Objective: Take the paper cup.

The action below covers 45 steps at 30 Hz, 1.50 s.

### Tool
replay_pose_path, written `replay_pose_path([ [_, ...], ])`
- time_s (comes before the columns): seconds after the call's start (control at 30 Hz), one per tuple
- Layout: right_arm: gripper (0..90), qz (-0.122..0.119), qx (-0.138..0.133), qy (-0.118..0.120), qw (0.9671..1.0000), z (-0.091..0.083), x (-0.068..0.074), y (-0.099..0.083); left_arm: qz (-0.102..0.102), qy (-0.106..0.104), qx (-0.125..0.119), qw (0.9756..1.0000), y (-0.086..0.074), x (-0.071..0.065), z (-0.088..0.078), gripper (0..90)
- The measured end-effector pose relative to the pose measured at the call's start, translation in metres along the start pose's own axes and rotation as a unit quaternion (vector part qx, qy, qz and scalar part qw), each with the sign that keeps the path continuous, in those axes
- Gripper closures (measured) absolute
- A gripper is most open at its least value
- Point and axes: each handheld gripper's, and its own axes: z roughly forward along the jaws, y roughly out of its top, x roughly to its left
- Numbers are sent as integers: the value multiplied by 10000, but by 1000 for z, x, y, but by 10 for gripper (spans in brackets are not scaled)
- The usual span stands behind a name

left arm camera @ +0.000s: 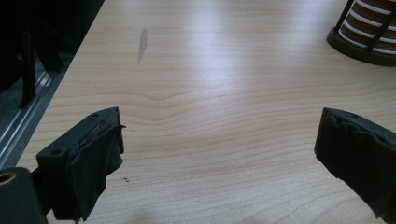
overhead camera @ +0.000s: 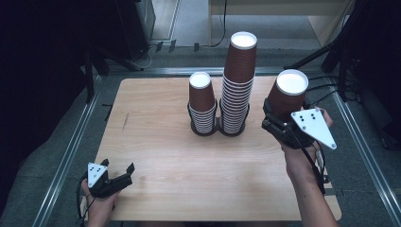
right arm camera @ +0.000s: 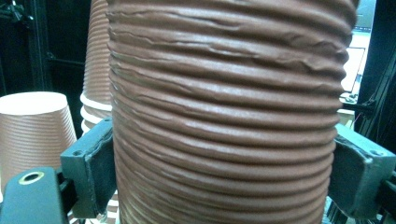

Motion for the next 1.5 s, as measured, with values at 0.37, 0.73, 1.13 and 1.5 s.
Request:
replay_pose_path([
  [0.37, 116, -55, 100, -33, 9999, -15, 8, -26, -157, -20, -29, 9999, 1, 3, -1, 17],
  [0.73, 116, 18, 248, -117, 9996, -24, 8, -55, 88, 290, -95, 9995, 5, -5, 1, 16],
  [1.13, 114, 52, 422, -20, 9991, -29, 2, -73, 247, -234, -510, 9981, 47, -47, 8, 9],
  [1.5, 113, -266, 683, 34, 9973, -25, 13, -93, 461, -950, -599, 9926, 60, -72, 6, 9],
])
